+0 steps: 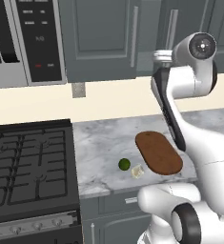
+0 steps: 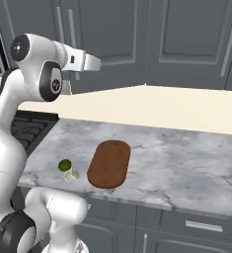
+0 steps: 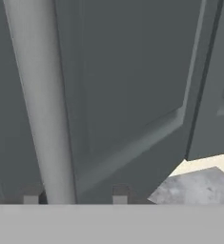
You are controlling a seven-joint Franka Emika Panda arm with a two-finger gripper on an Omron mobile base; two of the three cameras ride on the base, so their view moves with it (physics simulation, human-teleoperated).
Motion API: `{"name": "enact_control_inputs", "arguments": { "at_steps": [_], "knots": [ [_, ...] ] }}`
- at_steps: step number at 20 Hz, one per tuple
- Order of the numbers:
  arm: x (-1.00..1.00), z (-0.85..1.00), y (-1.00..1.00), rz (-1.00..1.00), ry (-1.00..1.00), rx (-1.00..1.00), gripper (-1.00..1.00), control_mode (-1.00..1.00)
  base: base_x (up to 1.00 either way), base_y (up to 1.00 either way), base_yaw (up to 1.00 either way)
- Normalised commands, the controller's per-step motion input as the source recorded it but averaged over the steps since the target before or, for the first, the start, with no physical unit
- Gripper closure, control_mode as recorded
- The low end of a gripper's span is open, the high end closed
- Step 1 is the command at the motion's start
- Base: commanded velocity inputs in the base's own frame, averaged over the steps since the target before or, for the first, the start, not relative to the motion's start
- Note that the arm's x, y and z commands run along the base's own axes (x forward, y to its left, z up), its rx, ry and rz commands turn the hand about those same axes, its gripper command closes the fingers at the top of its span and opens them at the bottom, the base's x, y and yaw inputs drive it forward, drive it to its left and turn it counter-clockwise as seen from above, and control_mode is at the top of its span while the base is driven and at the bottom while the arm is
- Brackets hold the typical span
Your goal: Open the cabinet. Place the bowl and condiment on the counter. Then place the lime and garlic on the cutting board.
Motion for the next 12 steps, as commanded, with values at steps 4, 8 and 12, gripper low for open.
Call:
{"name": "enact_control_inputs", "arguments": {
  "at_steps": [4, 8, 12],
  "knots": [
    [-0.59, 0.00, -1.00, -0.04, 0.19, 0.00, 1.00, -1.00, 0.00, 0.00, 0.00],
    [-0.52, 0.00, -1.00, -0.02, 0.22, 0.00, -1.00, -1.00, 0.00, 0.00, 0.00],
    [-0.50, 0.00, -0.74, 0.00, 0.19, 0.00, -1.00, -1.00, 0.00, 0.00, 0.00]
  ]
}}
